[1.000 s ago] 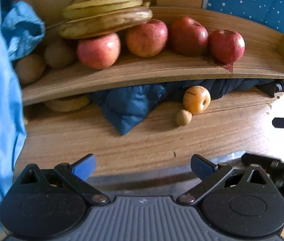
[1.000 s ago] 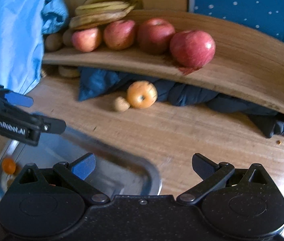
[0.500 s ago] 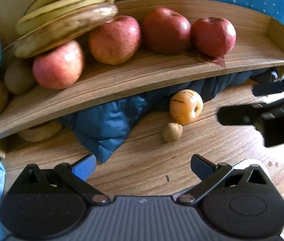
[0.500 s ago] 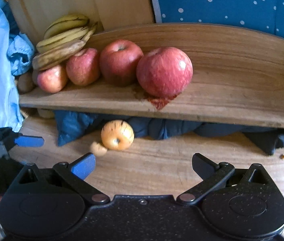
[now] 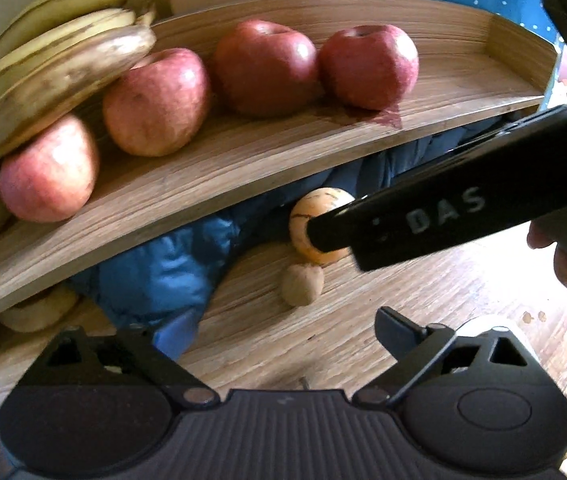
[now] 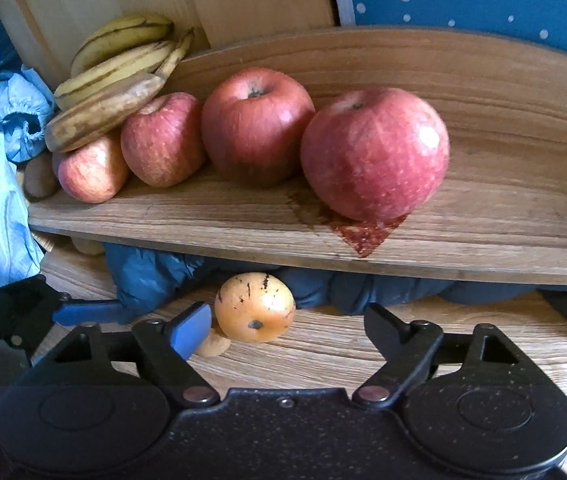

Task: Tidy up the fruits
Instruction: 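Close the right tool on the spotted yellow apple while the left closes on the kiwi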

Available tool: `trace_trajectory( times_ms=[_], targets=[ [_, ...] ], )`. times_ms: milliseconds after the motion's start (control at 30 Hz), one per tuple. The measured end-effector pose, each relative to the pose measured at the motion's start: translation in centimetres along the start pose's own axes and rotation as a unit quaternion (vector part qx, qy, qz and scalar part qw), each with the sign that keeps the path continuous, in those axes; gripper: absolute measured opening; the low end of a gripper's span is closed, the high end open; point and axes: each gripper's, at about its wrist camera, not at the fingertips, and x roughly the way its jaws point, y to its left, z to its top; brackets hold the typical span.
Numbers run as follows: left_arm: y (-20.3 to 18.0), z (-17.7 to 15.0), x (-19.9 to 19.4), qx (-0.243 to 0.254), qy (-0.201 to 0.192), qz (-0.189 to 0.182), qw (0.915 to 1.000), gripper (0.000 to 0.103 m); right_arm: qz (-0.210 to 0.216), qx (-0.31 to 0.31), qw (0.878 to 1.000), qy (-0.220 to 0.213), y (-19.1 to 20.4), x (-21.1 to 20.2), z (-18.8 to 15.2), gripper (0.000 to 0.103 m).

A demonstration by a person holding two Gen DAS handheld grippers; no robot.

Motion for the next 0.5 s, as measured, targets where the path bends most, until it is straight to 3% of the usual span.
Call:
trace_trajectory(
  times_ms=[300,500],
  targets=[
    [-0.1,0.3,0.5,0.019,-0.018,-0.018,0.9995,0.070,0.021,-0.010,1.000,0.016,0.9,1.6,0.5,0.062],
    [-0.2,1.6,1.1,0.015,-0.021,-0.019,0.9995,0.061,0.029,-0.006,0.999,0.021,1.1,2.2,0.6,0.057]
  ],
)
